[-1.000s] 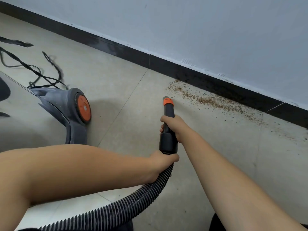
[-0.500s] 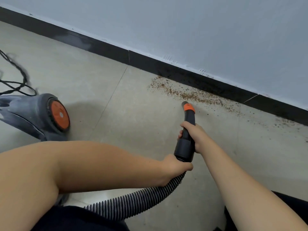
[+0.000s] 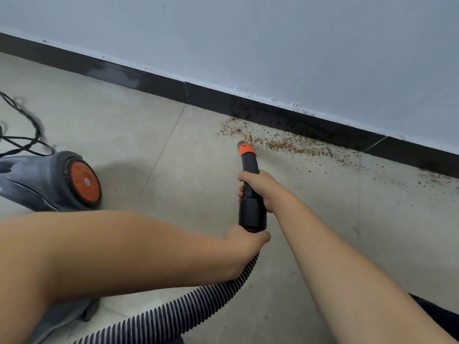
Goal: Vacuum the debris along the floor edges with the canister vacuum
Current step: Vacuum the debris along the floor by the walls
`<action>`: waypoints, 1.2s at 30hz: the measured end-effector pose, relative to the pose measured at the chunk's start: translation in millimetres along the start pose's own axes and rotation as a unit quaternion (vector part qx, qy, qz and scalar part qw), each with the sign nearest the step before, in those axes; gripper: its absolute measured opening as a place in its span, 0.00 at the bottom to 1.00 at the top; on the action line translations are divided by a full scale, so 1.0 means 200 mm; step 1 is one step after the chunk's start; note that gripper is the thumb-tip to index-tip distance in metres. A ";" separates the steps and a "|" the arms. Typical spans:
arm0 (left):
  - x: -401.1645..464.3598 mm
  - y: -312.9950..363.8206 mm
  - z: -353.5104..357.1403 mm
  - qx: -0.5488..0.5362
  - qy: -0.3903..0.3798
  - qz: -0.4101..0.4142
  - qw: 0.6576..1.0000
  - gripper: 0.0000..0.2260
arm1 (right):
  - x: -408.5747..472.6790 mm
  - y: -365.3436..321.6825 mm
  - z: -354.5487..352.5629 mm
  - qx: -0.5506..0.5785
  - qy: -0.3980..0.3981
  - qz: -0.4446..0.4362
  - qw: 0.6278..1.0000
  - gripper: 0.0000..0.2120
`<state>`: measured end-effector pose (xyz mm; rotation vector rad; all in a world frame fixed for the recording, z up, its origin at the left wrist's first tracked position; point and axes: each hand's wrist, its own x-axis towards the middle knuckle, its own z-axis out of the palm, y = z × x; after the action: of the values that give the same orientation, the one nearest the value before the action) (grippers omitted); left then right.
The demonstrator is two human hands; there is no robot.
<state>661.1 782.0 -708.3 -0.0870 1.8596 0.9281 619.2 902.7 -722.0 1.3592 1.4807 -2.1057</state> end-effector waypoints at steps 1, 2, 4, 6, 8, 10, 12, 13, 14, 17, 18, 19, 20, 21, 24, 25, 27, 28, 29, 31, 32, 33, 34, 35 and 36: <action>-0.02 -0.01 0.03 -0.014 -0.017 -0.004 1.000 0.10 | -0.02 0.03 -0.04 -0.002 0.008 0.002 1.000 0.06; -0.05 -0.02 0.07 -0.014 -0.051 -0.014 0.998 0.08 | -0.04 0.06 -0.08 -0.002 0.016 0.006 1.000 0.06; -0.10 -0.03 0.12 -0.022 -0.100 -0.029 0.994 0.06 | -0.08 0.11 -0.17 0.021 0.036 0.012 0.999 0.07; -0.13 -0.03 0.15 -0.012 -0.143 -0.029 0.989 0.06 | -0.13 0.16 -0.26 0.068 0.058 0.023 0.996 0.07; -0.16 -0.02 0.17 0.002 -0.186 -0.024 0.982 0.06 | -0.18 0.19 -0.33 0.113 0.072 0.044 0.990 0.07; -0.19 -0.03 0.19 0.003 -0.213 -0.024 0.977 0.07 | -0.23 0.21 -0.37 0.128 0.075 0.061 0.987 0.08; -0.22 -0.04 0.20 0.004 -0.231 -0.025 0.973 0.07 | -0.27 0.24 -0.39 0.132 0.082 0.072 0.985 0.08; -0.22 -0.05 0.20 0.005 -0.241 -0.025 0.970 0.06 | -0.28 0.26 -0.40 0.134 0.086 0.077 0.984 0.08; -0.23 -0.06 0.20 0.007 -0.249 -0.025 0.968 0.07 | -0.30 0.27 -0.41 0.135 0.088 0.081 0.984 0.09; -0.27 -0.09 0.21 0.003 -0.260 -0.030 0.965 0.07 | -0.32 0.31 -0.41 0.139 0.082 0.089 0.983 0.09; -0.27 -0.11 0.22 0.000 -0.255 -0.029 0.966 0.07 | -0.32 0.31 -0.40 0.138 0.075 0.090 0.983 0.09; -0.27 -0.11 0.22 -0.005 -0.245 -0.027 0.969 0.07 | -0.32 0.31 -0.39 0.135 0.068 0.088 0.985 0.09; -0.27 -0.12 0.21 -0.010 -0.231 -0.027 0.972 0.07 | -0.31 0.30 -0.37 0.131 0.061 0.084 0.986 0.09; -0.26 -0.11 0.20 -0.016 -0.216 -0.027 0.976 0.07 | -0.29 0.28 -0.34 0.124 0.055 0.078 0.988 0.09; -0.18 -0.07 0.14 -0.034 -0.169 -0.022 0.985 0.06 | -0.21 0.19 -0.26 0.100 0.040 0.051 0.993 0.09; -0.16 -0.06 0.12 -0.041 -0.156 -0.023 0.987 0.06 | -0.18 0.16 -0.23 0.091 0.036 0.044 0.994 0.08; -0.11 -0.03 0.09 -0.052 -0.137 -0.022 0.989 0.07 | -0.12 0.10 -0.18 0.066 0.024 0.033 0.997 0.07; -0.09 -0.02 0.08 -0.055 -0.133 -0.023 0.989 0.07 | -0.10 0.08 -0.16 0.055 0.018 0.029 0.998 0.06; -0.08 -0.02 0.07 -0.057 -0.132 -0.023 0.989 0.07 | -0.09 0.07 -0.15 0.047 0.013 0.028 0.998 0.06; -0.06 -0.01 0.07 -0.057 -0.139 -0.025 0.988 0.07 | -0.07 0.06 -0.15 0.041 0.014 0.029 0.999 0.06; -0.05 -0.01 0.07 -0.056 -0.147 -0.026 0.987 0.06 | -0.07 0.06 -0.16 0.042 0.020 0.032 0.998 0.07; -0.05 0.00 0.08 -0.053 -0.158 -0.025 0.986 0.06 | -0.07 0.07 -0.19 0.047 0.030 0.033 0.998 0.07; -0.04 0.01 0.08 -0.048 -0.170 -0.023 0.984 0.06 | -0.07 0.08 -0.21 0.056 0.044 0.034 0.997 0.07; -0.04 0.01 0.09 -0.040 -0.181 -0.022 0.982 0.06 | -0.07 0.09 -0.24 0.069 0.059 0.033 0.995 0.07; -0.03 0.02 0.09 -0.032 -0.191 -0.021 0.981 0.06 | -0.07 0.10 -0.27 0.082 0.073 0.032 0.993 0.07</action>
<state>676.4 794.6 -704.6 0.0117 1.4677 0.9049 669.3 933.2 -726.3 1.6301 1.3196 -2.1683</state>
